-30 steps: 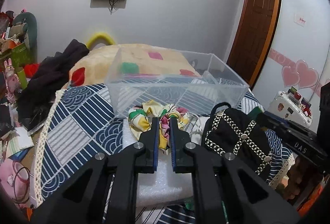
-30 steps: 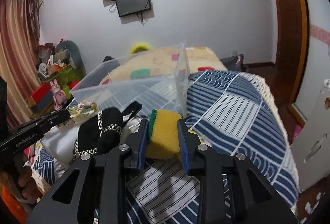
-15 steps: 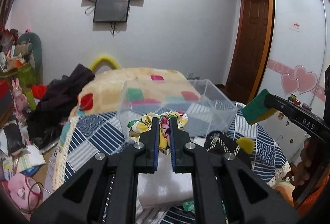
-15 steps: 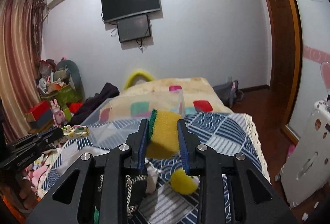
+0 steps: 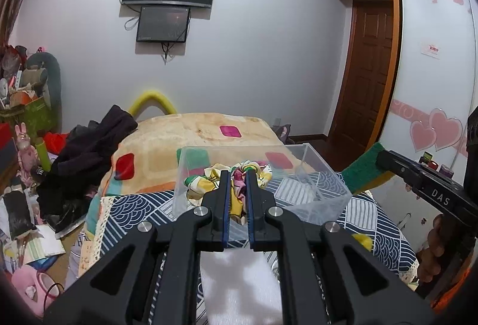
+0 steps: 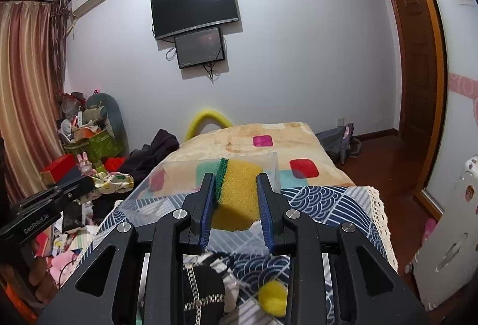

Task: Organize soft objects
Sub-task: 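Carry both items over the clear box and open both tools to drop them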

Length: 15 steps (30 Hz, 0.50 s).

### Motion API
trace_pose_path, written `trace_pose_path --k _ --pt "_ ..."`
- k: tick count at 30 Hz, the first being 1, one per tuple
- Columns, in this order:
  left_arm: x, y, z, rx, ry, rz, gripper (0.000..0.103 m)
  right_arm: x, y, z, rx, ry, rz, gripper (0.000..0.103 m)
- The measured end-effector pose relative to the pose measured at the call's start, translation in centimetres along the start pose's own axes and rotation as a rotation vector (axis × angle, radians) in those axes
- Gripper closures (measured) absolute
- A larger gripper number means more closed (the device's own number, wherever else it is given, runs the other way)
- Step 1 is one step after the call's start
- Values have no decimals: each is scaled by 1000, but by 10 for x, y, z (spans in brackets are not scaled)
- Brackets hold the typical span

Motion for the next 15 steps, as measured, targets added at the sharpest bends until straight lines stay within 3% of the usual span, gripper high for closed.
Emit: trace_pose_path --k 15 --pt "-76 15 5 -8 145 -24 95 -59 10 14 69 125 5 78"
Point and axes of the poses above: each gripper's, at about its wrist camera, not at the fingertips, and x roughly against the way its jaws point, y to its left, z to its underside, the point moved 6 cm from there along -x, roughly the way its jaws point, and after that the axes turned 2 degrees about z, right-handed, at the moved point
